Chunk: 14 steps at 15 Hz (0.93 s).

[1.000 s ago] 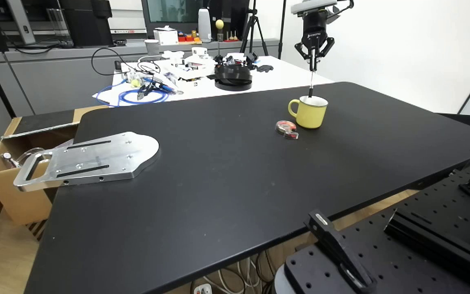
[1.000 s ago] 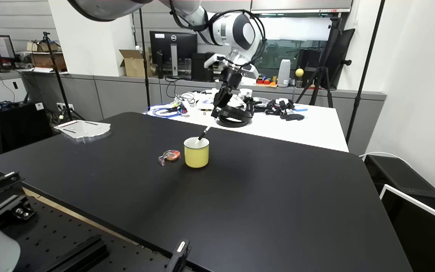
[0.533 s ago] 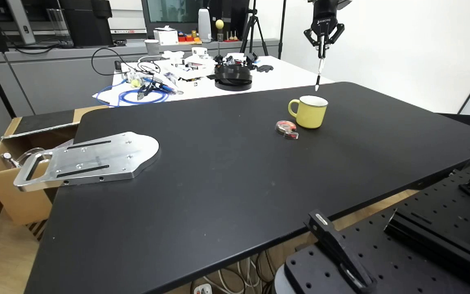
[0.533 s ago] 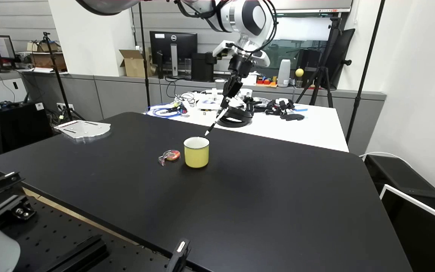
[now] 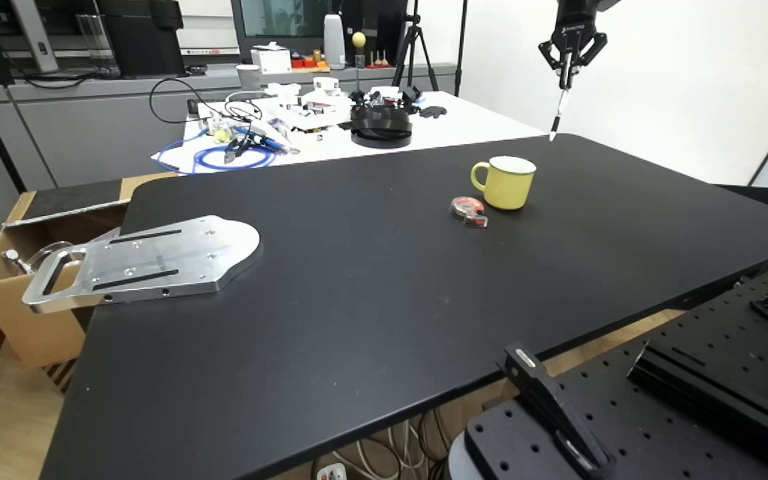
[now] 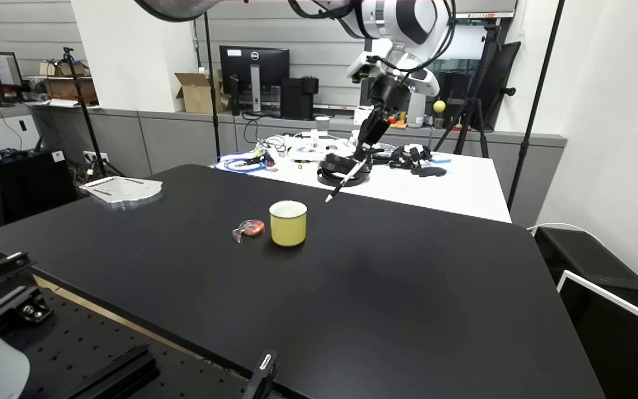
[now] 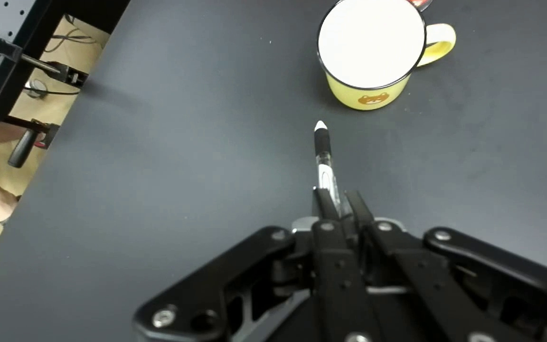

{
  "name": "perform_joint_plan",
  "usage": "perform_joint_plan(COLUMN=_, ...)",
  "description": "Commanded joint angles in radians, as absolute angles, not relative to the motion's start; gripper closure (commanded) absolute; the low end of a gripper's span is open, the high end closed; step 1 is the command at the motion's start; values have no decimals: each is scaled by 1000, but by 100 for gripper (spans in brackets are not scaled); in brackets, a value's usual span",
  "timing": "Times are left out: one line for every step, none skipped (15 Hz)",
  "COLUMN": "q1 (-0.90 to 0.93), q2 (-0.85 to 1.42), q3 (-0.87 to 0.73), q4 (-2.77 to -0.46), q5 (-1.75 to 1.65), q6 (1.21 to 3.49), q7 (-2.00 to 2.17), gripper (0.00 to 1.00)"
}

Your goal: Pick the pen from the cup and put it on the table

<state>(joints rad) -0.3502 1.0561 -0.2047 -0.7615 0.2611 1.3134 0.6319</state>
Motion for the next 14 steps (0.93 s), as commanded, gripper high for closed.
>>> perform_joint_plan(q1=-431, q2=1117, q3=-179, q4=-685, q5=287, q6=1259, q7=670, gripper=98)
perform_joint_plan(q1=-448, q2=1130, q3=-179, q4=-681, q5=292, q6=1254, q7=672, gripper=98)
perform_joint_plan(q1=-466, q2=1143, q3=-177, q4=-680, q5=297, q6=1250, q7=674, gripper=98)
perform_joint_plan(q1=-482, q2=1154, q3=-176, q4=-678, q5=301, q6=1250, q7=676, gripper=98)
perform_joint_plan(q1=-498, q2=1169, q3=-176, q4=-677, q5=304, q6=1251, q7=677, gripper=98)
perform_joint_plan(q1=-512, q2=1181, q3=-174, q4=-676, q5=307, q6=1251, q7=677, gripper=98)
perform_joint_plan(q1=-524, q2=1195, q3=-175, q4=-676, q5=310, q6=1254, q7=679, gripper=98)
perform_joint_plan(q1=-534, q2=1207, q3=-174, q4=-675, q5=314, q6=1255, q7=679, gripper=98)
perform_joint_plan(q1=-544, q2=1221, q3=-176, q4=-674, q5=316, q6=1260, q7=679, gripper=98)
perform_joint_plan(q1=-552, q2=1234, q3=-175, q4=-673, q5=318, q6=1259, q7=679, gripper=98)
perform_joint_plan(q1=-559, q2=1248, q3=-175, q4=-672, q5=319, q6=1262, q7=680, gripper=98)
perform_joint_plan(q1=-566, q2=1262, q3=-175, q4=-671, q5=320, q6=1262, q7=680, gripper=98)
perform_joint_plan(q1=-571, q2=1274, q3=-174, q4=-670, q5=321, q6=1264, q7=681, gripper=98)
perform_joint_plan(q1=-576, q2=1287, q3=-173, q4=-669, q5=323, q6=1264, q7=683, gripper=98)
